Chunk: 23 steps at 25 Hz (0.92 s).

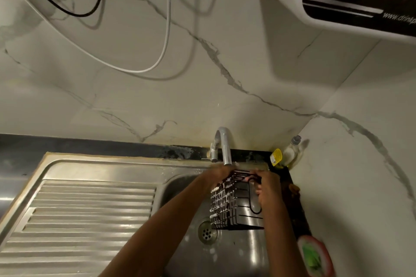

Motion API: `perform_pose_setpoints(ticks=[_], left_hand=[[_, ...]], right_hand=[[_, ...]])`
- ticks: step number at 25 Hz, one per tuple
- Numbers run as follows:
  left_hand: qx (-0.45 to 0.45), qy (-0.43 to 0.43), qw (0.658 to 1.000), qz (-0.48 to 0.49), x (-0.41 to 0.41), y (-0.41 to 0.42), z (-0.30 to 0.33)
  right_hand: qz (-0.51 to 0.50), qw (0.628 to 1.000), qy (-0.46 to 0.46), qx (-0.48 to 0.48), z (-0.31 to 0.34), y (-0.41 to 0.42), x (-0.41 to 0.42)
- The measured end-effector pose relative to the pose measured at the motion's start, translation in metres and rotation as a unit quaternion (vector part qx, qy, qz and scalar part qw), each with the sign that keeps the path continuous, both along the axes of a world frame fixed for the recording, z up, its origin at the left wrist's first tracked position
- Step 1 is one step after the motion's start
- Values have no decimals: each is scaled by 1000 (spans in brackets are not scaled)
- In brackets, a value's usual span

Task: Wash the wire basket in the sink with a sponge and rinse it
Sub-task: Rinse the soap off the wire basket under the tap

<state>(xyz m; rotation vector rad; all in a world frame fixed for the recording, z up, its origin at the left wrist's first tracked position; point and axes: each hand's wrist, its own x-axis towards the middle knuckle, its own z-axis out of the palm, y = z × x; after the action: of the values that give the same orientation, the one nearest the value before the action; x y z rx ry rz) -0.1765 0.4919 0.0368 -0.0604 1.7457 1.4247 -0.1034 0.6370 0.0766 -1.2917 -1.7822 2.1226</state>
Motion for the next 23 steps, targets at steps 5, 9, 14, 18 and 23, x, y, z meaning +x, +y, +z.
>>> perform_pose_setpoints(ticks=[5, 9, 14, 18, 23], left_hand=[[-44, 69, 997, 8, -9, 5, 16], [33, 72, 997, -11, -16, 3, -19], [100, 37, 994, 12, -3, -3, 6], [108, -20, 989, 101, 5, -7, 7], [-7, 129, 992, 3, 5, -21, 13]], right_hand=[[-9, 995, 36, -91, 14, 23, 16], [-7, 993, 53, -107, 19, 23, 14], [2, 993, 39, -114, 10, -12, -1], [16, 997, -2, -76, -2, -36, -12], [43, 998, -36, 5, -3, -58, -7]])
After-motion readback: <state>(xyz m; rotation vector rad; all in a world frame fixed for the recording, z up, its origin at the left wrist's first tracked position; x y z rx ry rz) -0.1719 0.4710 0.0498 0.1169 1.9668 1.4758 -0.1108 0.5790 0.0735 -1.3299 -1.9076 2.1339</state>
